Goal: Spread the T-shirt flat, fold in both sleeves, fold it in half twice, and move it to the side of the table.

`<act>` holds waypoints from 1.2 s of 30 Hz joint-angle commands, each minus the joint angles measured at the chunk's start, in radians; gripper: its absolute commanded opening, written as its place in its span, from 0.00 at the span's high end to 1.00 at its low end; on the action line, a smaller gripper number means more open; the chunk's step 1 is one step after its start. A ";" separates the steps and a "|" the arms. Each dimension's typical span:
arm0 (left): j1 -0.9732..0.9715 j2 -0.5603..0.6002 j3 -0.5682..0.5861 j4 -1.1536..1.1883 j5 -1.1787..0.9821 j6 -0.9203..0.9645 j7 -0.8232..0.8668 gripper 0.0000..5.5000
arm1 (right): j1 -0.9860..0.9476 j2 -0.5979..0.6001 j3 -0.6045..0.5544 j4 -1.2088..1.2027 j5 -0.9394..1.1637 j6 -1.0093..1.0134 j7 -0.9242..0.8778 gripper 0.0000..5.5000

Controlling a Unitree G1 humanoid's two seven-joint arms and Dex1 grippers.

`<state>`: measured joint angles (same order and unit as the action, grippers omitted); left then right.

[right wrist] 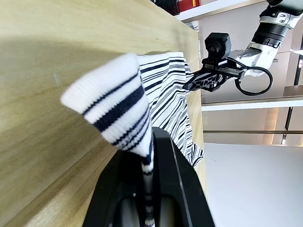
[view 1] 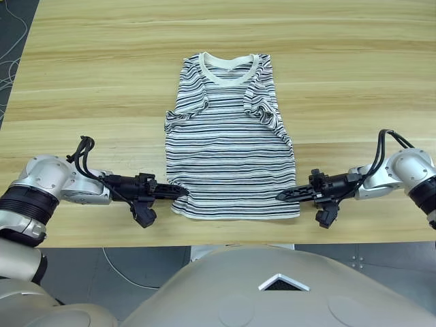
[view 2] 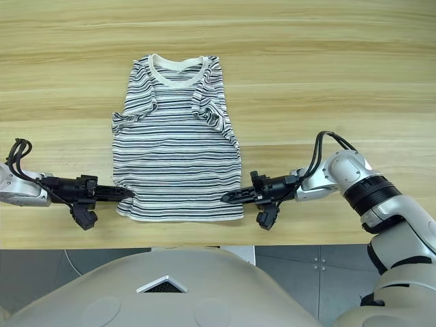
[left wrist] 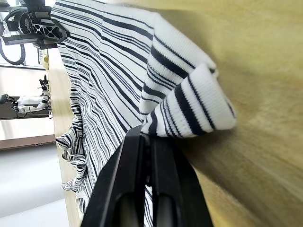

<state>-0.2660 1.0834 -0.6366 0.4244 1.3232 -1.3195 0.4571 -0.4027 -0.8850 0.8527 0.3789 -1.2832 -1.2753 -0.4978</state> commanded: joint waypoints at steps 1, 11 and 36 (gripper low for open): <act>-0.038 -0.074 0.012 0.092 -0.123 0.078 -0.126 0.97 | 0.049 0.017 0.040 0.198 -0.037 0.154 0.176 0.98; 0.008 -0.027 -0.220 -0.307 -1.382 0.671 -1.375 0.97 | -0.064 0.017 0.189 0.138 1.303 0.248 1.061 0.98; 0.181 -0.014 0.248 -0.368 -1.760 0.626 -1.891 0.97 | 0.298 -0.183 -0.340 -0.483 1.836 1.051 1.951 0.98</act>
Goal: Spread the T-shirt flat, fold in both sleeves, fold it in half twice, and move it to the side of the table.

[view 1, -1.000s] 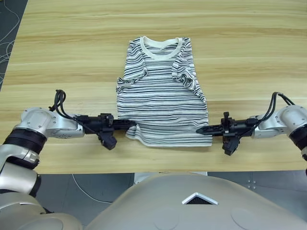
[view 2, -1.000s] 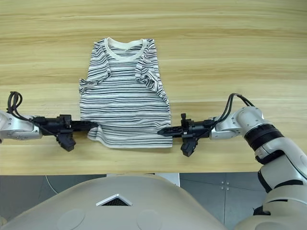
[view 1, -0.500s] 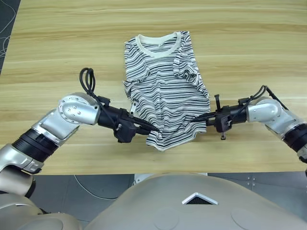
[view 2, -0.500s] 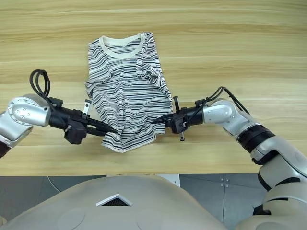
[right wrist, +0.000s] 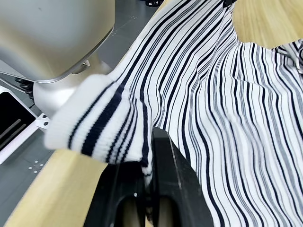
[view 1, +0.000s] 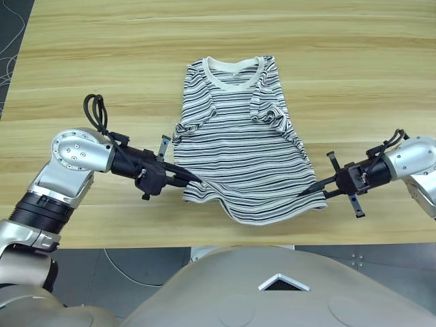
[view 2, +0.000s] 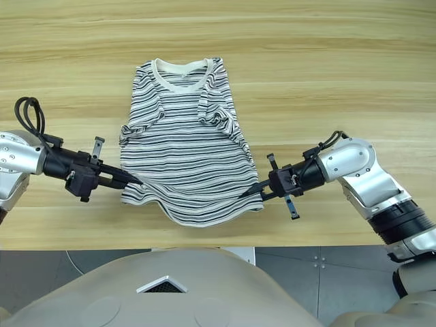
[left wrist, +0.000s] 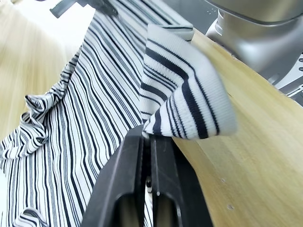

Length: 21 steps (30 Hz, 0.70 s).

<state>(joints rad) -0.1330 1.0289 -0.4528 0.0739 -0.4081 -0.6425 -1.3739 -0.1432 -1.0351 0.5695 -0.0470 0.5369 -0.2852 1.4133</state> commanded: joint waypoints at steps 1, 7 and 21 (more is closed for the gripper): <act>0.071 0.055 0.087 -0.039 -0.059 -0.063 -0.085 0.97 | 0.053 -0.042 -0.073 -0.082 0.022 0.085 0.055 0.98; 0.114 0.072 0.171 -0.142 -0.188 -0.005 -0.176 0.97 | 0.108 -0.088 -0.149 -0.194 0.042 0.217 0.154 0.98; 0.032 -0.049 0.312 -0.170 -0.199 0.184 -0.128 0.97 | 0.013 0.107 -0.282 -0.138 -0.001 0.247 0.107 0.98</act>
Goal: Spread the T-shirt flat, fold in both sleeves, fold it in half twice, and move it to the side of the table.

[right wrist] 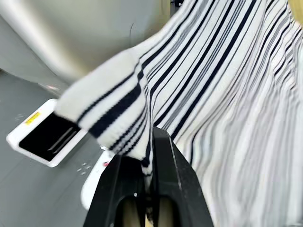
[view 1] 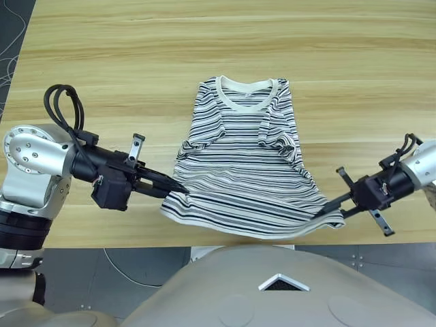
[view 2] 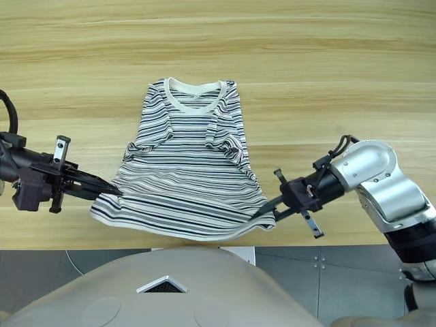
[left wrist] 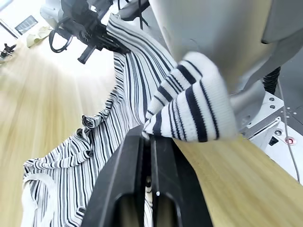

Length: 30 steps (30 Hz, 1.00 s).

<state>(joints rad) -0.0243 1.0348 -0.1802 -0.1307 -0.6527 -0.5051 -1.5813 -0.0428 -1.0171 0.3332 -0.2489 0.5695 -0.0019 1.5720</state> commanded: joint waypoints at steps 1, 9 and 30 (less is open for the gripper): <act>-0.109 -0.082 0.048 0.054 0.062 0.070 0.114 0.97 | -0.118 0.122 -0.060 0.100 -0.046 -0.050 -0.072 0.98; -0.276 -0.217 0.069 0.222 0.268 0.151 0.303 0.97 | -0.310 0.342 -0.138 0.390 -0.179 -0.211 -0.219 0.98; -0.575 -0.466 -0.046 0.973 0.723 0.218 0.590 0.97 | -0.624 0.600 -0.063 1.251 -0.659 -0.510 -0.601 0.98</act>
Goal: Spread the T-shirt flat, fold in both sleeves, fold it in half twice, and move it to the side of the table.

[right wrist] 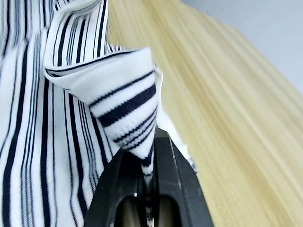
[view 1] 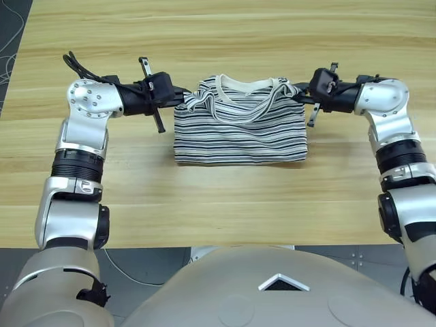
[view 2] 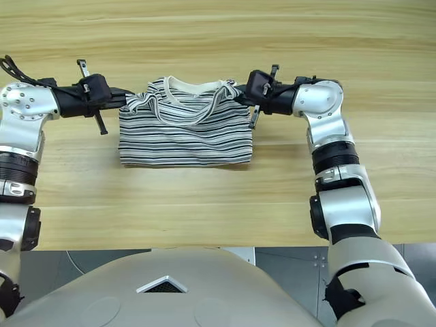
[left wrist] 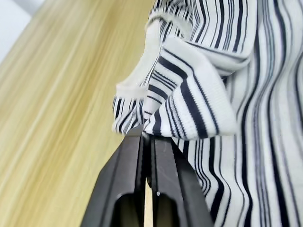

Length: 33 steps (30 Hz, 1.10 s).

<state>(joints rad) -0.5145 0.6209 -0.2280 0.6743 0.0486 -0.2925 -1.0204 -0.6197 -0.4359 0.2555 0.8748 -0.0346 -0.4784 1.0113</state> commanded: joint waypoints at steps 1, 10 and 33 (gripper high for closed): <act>-0.105 -0.069 0.006 0.222 0.022 0.007 0.033 0.97 | -0.055 0.027 0.016 0.171 -0.068 -0.040 -0.052 0.98; -0.290 -0.169 0.235 0.546 -0.154 0.277 0.028 0.73 | -0.112 0.167 -0.151 0.391 0.025 0.055 -0.151 0.74; -0.305 -0.182 0.289 0.605 -0.043 0.304 0.374 0.64 | -0.219 0.199 -0.269 0.459 -0.038 0.389 -0.611 0.54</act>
<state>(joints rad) -0.8147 0.4180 0.0140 1.3101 0.0431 0.0598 -0.6419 -0.8474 -0.2268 -0.0279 1.3411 -0.0401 -0.0494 0.3939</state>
